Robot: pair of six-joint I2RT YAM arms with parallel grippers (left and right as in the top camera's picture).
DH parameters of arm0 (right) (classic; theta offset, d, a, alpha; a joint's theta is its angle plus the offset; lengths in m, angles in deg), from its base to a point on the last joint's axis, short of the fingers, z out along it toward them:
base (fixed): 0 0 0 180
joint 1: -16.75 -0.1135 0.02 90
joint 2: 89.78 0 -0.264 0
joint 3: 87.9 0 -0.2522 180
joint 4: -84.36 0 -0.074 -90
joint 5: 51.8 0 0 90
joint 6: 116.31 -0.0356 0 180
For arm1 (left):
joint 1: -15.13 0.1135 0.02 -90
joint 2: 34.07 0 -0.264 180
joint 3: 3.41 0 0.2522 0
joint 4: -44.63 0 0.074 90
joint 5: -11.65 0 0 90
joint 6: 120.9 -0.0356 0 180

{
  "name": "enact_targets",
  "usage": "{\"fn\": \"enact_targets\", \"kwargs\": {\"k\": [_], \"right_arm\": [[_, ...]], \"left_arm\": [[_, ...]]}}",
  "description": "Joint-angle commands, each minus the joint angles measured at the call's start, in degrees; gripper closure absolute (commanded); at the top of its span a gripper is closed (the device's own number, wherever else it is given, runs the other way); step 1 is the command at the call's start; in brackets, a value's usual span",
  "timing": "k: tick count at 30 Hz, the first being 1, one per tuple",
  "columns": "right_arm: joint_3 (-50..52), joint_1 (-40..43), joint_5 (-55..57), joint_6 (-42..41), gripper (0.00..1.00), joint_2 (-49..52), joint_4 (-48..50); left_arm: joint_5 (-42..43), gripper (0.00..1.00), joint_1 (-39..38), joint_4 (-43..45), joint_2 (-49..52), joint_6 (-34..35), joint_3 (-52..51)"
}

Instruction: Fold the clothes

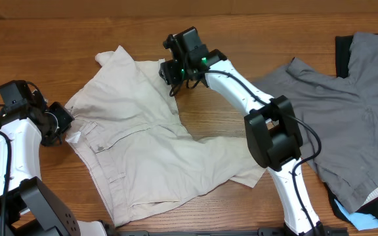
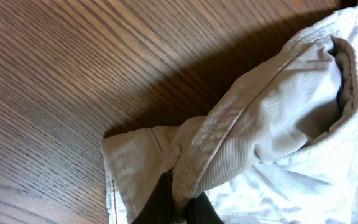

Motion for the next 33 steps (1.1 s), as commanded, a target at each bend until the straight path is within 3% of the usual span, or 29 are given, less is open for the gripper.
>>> {"fn": "enact_targets", "kwargs": {"k": [1, 6, 7, 10, 12, 13, 17, 22, 27, 31, 33], "right_arm": [[-0.6, -1.5, 5.4, 1.0, 0.36, 3.1, 3.6], [-0.6, -2.1, 7.1, 1.0, 0.35, 6.4, 5.6], [-0.6, -2.1, 6.4, 1.0, 0.42, 6.8, 6.2], [-0.6, -2.1, 7.5, 0.2, 0.77, 6.9, 7.6], [-0.9, -2.1, 12.6, -2.6, 0.94, 6.6, 7.2], [-1.5, -1.7, 15.8, -3.8, 0.96, 6.4, 6.1], [-7.6, 3.4, 26.7, -5.9, 0.96, 3.3, -1.7], [-16.8, 12.5, 28.1, -5.9, 0.96, -0.7, -14.9], [-17.5, 17.0, 28.6, -6.5, 0.96, -1.4, -25.7], [-17.5, 20.6, 28.9, -12.7, 0.96, -1.4, -35.9], [-17.5, 21.6, 28.7, -13.0, 0.89, -1.4, -38.4]], "left_arm": [[0.5, 0.96, -0.5, -0.7, 0.0, 0.8, 0.9], [0.5, 0.96, -1.1, -1.2, 0.0, 0.8, 0.9], [0.5, 0.96, -1.2, -1.3, 0.0, 0.8, 0.9], [0.5, 0.96, -1.2, -1.4, 0.0, 0.8, 0.9], [0.4, 0.96, -1.2, -1.3, 0.0, 0.8, 0.9], [0.4, 0.96, -1.2, -1.2, 0.0, 0.8, 0.9], [-0.1, 0.96, -1.2, 1.6, 0.0, 0.8, 0.9], [0.5, 0.96, -3.5, 9.3, 0.0, 0.7, 0.9], [-1.7, 0.96, -9.0, 16.0, 0.0, -1.8, 0.9], [-3.2, 0.96, -10.6, 21.6, 0.2, -1.8, 0.9], [-3.1, 0.95, -10.6, 26.1, 1.0, -1.8, 0.9]]}}
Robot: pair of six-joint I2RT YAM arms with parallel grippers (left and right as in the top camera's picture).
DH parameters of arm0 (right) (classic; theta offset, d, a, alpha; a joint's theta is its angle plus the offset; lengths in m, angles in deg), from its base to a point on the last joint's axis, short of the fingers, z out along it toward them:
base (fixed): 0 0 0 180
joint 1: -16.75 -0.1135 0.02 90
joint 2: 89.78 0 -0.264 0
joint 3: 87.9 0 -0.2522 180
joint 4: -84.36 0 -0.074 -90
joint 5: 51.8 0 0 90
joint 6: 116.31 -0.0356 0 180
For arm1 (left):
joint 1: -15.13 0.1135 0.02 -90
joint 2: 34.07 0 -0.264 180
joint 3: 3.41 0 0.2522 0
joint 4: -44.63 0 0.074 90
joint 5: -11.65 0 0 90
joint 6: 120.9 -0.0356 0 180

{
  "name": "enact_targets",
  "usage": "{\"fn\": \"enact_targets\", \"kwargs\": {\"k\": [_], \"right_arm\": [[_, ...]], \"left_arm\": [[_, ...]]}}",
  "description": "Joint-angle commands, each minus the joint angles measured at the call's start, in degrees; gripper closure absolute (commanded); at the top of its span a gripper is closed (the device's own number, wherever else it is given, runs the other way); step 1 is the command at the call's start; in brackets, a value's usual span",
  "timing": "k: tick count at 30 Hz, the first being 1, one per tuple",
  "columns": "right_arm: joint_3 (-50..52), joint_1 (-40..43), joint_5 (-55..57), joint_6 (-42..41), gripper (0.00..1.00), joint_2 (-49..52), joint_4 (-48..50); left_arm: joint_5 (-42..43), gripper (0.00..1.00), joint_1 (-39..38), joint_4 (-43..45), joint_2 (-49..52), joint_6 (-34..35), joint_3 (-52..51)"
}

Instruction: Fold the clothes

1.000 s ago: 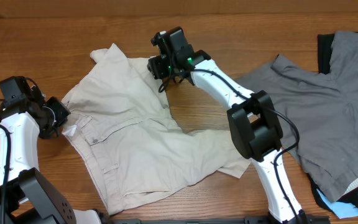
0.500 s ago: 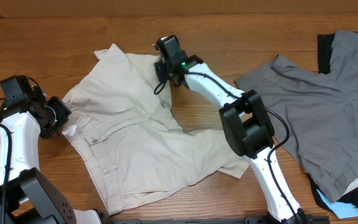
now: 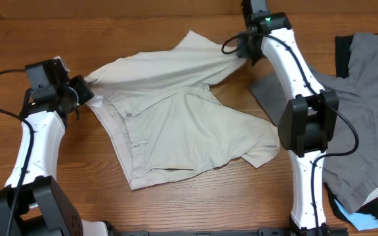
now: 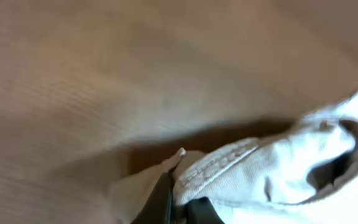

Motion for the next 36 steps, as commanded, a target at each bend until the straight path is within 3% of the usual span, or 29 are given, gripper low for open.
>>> {"fn": "enact_targets", "kwargs": {"k": [1, 3, 4, 5, 7, 9, 12, 18, 22, 26, 30, 31, 36], "right_arm": [[-1.1, 2.9, 3.0, -3.2, 0.78, -1.8, -3.1], [-1.1, 2.9, 3.0, -3.1, 0.67, -1.8, -4.1], [-1.1, 2.9, 3.0, -3.1, 0.53, -1.9, -4.7], [-1.1, 2.9, 3.0, -3.1, 0.46, -2.2, -5.2], [-1.1, 3.0, 3.1, -3.1, 0.45, -3.6, -7.2], [-1.2, 3.7, 3.0, -3.2, 0.45, -5.6, -10.0], [-1.2, 5.6, 2.4, -6.8, 0.44, -9.8, -15.5], [-1.2, 11.7, -8.2, -6.9, 0.43, -16.3, -23.9], [-1.2, 16.5, -9.1, -6.7, 0.43, -18.3, -29.1], [-1.1, 18.7, -10.5, -4.6, 0.43, -18.4, -30.3], [-1.1, 18.8, -10.5, -3.7, 0.43, -18.4, -30.3], [-1.1, 18.8, -10.5, -2.7, 0.42, -18.4, -30.3], [-1.1, 18.8, -10.5, -1.7, 0.42, -18.4, -30.2]], "left_arm": [[-3.8, 0.85, 0.7, 7.8, 1.8, -0.9, 0.9], [-3.0, 0.77, 0.7, 10.7, 3.5, -0.6, 0.9], [-1.7, 0.64, 0.7, 12.7, 5.1, -0.5, 0.9], [-1.2, 0.62, 0.7, 13.5, 5.7, -0.5, 0.9], [-0.8, 0.43, 0.7, 14.7, 7.3, -0.5, 1.4], [-0.4, 0.35, 1.0, 12.5, 7.1, -0.5, 3.6], [5.6, 0.0, 1.3, -4.3, 6.4, -0.5, 12.3], [16.5, 0.0, -0.7, -36.4, 6.4, -0.5, 18.4], [16.7, 0.0, -2.8, -46.8, 6.4, 0.5, 15.0], [17.4, 0.0, -6.6, -49.7, 6.4, 1.2, 8.4], [16.2, 0.04, -12.3, -45.4, 6.4, 7.5, -2.8], [12.1, 0.06, -13.7, -45.2, 6.4, 10.2, -6.0], [11.1, 0.09, -15.8, -42.9, 6.4, 11.2, -11.2]]}}
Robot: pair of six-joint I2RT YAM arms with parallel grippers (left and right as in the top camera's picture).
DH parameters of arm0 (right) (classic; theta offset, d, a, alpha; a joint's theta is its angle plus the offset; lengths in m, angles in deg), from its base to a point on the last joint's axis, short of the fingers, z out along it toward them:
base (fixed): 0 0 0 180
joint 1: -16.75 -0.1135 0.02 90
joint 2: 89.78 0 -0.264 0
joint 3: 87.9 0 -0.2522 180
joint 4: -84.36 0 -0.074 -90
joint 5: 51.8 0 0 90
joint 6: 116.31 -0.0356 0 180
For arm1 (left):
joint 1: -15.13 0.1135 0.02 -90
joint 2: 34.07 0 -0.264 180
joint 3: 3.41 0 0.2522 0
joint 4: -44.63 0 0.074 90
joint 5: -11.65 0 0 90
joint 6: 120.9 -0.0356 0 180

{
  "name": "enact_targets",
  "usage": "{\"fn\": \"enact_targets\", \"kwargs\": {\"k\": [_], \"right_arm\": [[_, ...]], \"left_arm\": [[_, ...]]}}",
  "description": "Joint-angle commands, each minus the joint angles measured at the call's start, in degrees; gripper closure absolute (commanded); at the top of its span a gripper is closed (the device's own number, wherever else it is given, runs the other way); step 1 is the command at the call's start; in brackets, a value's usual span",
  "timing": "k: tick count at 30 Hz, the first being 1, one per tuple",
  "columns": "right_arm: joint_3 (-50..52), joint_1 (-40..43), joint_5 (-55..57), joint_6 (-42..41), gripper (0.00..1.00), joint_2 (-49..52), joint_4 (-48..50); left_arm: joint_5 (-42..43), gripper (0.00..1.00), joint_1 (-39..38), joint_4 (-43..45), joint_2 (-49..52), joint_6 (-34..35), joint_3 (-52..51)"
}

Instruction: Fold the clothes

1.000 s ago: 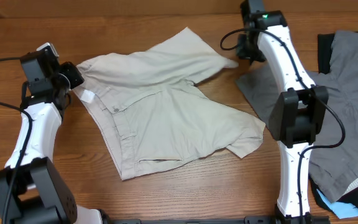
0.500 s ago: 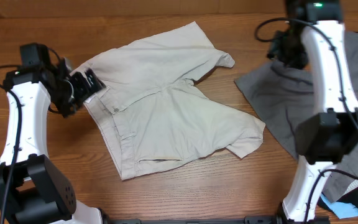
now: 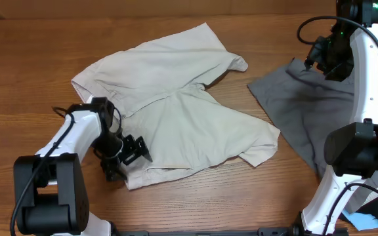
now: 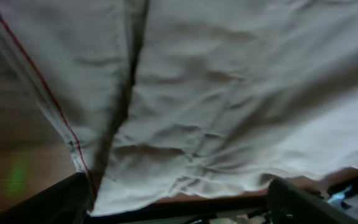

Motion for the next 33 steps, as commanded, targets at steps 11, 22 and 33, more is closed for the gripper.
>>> {"fn": "enact_targets", "kwargs": {"k": [11, 22, 33], "right_arm": [[-1.0, -0.2, -0.6, 1.8, 0.42, -1.1, 0.1], [-0.2, -0.3, -8.3, 5.7, 0.42, -1.1, 0.1], [18.6, -8.5, -26.1, 17.6, 0.43, -1.1, 0.0]], "left_arm": [[-13.0, 0.95, 6.4, -0.2, -0.3, 3.7, -0.1], [-18.2, 0.94, 31.8, -4.8, -0.3, -2.8, 16.0], [-19.5, 0.93, 33.2, -3.8, -0.3, -3.5, 16.0]]}}
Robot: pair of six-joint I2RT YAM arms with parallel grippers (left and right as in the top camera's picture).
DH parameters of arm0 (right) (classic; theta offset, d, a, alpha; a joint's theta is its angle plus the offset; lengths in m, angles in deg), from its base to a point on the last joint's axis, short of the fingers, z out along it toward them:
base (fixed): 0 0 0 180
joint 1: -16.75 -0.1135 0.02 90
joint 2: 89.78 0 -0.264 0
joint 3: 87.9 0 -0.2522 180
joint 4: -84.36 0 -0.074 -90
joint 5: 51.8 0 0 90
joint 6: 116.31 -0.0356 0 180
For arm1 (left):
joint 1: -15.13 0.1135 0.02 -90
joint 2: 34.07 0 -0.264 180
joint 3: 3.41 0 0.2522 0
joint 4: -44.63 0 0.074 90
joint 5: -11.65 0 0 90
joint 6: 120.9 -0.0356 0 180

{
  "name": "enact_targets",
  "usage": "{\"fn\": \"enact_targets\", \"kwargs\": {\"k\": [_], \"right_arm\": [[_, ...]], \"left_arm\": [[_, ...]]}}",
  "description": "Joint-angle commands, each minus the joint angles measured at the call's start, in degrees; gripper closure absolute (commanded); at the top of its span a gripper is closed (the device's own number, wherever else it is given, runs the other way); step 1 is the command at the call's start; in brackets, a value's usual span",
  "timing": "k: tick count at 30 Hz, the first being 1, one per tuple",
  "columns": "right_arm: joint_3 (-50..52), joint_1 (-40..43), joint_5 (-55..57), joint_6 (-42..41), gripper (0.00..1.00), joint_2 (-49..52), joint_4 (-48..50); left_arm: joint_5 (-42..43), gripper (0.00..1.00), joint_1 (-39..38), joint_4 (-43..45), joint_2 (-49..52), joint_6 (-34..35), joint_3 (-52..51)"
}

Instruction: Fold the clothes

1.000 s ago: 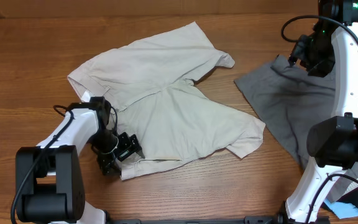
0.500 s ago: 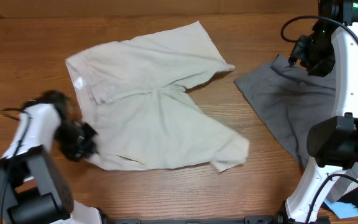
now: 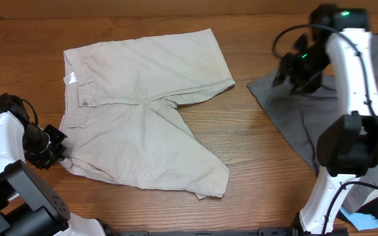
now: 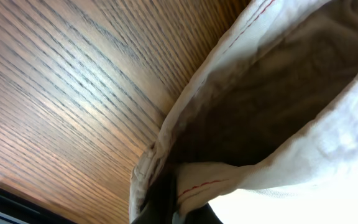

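Beige shorts (image 3: 143,111) lie spread flat on the wooden table (image 3: 18,78), waistband to the left and both legs pointing right. My left gripper (image 3: 56,152) sits at their lower-left corner, shut on the fabric. In the left wrist view a fold of the shorts (image 4: 278,93) with red stitching is pinched in the left gripper (image 4: 176,211). My right gripper (image 3: 289,71) hovers at the left edge of the grey garment (image 3: 307,124), away from the shorts; whether it is open or shut does not show.
The grey garment covers the right side of the table, running under the right arm. A blue item (image 3: 366,213) shows at the bottom right corner. Bare wood (image 3: 254,164) lies between the shorts and the grey garment.
My left gripper was open over the shorts' lower edge; now it is farther left, shut on their corner. The shorts lie flatter and more spread out. The right gripper has shifted left along the grey garment.
Both grippers first held the crumpled shorts by the waistband. Then they held it stretched between them farther back on the table. Later both had let go, the right arm over the grey garment. Now the left holds a corner and the shorts lie flat.
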Motion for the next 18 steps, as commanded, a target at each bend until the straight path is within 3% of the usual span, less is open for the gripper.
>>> {"fn": "enact_targets", "kwargs": {"k": [1, 9, 18], "right_arm": [[6.3, -3.0, -10.0, 7.4, 0.43, -1.1, 0.0], [27.2, -12.7, -20.9, 19.8, 0.42, -1.1, 1.5], [44.0, -22.9, -21.8, 13.9, 0.38, -1.1, 20.0]], "left_arm": [[-1.6, 0.93, 1.0, 0.3, -0.4, -1.2, 0.8], [-1.6, 0.92, 1.0, 0.7, -0.4, -1.2, 0.8], [-1.4, 0.92, 0.9, 0.7, -0.4, -1.2, 0.8]]}}
